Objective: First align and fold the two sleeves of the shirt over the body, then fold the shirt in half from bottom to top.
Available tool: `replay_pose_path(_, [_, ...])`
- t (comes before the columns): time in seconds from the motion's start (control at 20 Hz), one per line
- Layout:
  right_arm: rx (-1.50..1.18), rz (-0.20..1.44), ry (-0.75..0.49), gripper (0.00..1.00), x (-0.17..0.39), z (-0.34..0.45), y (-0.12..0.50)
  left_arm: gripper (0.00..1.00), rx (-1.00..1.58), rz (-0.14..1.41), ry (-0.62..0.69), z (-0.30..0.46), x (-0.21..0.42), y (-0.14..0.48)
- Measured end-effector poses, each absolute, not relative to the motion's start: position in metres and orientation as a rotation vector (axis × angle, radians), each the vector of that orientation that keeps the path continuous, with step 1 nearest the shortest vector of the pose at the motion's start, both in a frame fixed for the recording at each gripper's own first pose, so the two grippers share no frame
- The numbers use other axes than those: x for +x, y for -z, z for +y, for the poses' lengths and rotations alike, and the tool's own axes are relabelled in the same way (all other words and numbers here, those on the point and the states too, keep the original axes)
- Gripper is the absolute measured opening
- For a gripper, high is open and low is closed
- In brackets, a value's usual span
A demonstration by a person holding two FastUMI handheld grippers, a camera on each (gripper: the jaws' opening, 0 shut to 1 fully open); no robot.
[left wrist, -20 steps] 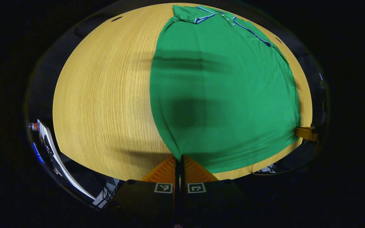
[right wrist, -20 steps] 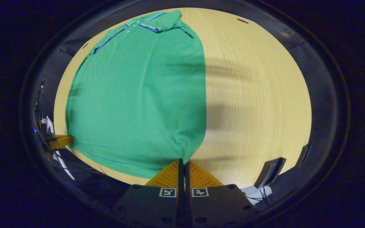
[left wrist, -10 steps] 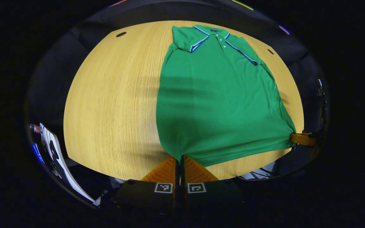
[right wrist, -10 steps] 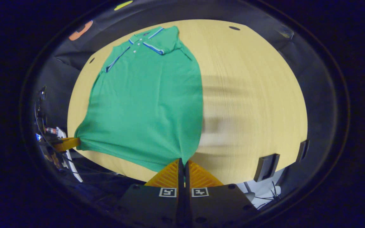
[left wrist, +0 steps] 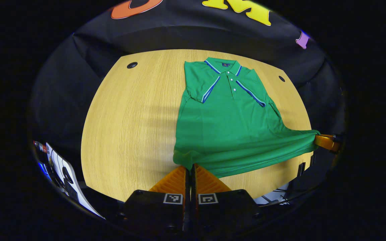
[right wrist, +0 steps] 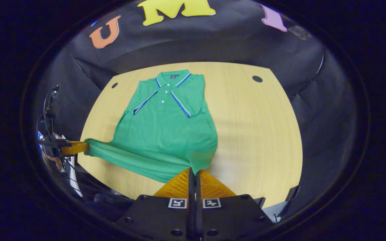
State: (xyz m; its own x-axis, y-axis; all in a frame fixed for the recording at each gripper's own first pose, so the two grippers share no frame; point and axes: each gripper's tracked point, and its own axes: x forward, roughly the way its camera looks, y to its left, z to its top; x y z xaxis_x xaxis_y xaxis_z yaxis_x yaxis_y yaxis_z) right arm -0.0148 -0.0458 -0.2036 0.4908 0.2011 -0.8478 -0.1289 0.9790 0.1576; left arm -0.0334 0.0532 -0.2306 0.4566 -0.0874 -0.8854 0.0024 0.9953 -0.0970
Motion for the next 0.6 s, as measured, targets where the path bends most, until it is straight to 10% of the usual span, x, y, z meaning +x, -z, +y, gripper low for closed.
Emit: replay_pose_path(0.6, [0.081, 0.875, -0.154, 0.02, 0.11, -0.026, 0.19, 0.03, -0.032, 0.905, 0.049, 0.07, 0.101, 0.213])
